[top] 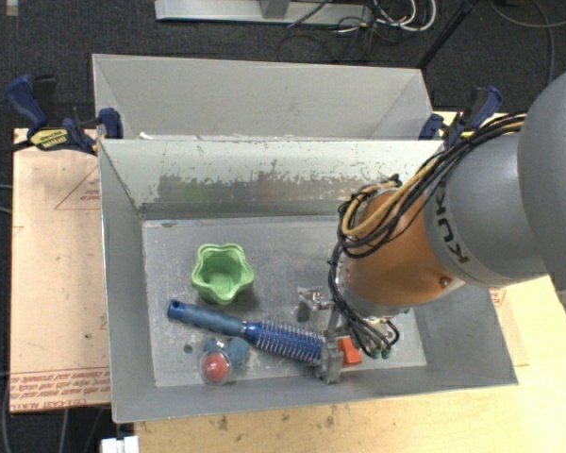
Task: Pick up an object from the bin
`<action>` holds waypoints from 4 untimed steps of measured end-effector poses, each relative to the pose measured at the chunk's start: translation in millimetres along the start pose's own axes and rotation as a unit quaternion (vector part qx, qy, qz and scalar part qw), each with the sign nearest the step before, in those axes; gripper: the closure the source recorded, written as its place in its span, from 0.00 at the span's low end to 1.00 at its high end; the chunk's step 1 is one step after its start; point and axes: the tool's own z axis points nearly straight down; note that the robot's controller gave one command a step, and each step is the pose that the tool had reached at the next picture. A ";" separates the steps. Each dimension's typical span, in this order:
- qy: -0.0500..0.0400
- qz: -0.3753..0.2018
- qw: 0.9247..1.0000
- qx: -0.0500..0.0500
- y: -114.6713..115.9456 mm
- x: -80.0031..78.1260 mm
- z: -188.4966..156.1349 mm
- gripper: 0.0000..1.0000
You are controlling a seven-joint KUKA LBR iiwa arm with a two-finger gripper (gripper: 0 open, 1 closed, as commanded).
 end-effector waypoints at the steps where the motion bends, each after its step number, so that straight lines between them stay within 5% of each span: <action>1: 0.004 0.000 1.000 0.000 -0.7 1.4 -1.1 1.00; 2: -0.002 -0.003 1.000 0.001 -6.2 -15.3 -174.2 1.00; 3: 0.002 -0.003 1.000 0.001 -6.1 -13.9 -169.9 0.00; 4: 0.006 -0.258 0.966 -0.001 -13.7 -6.6 -75.8 0.00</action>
Offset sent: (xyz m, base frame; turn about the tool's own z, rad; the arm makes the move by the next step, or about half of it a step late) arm 0.0000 0.0000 0.0000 0.0000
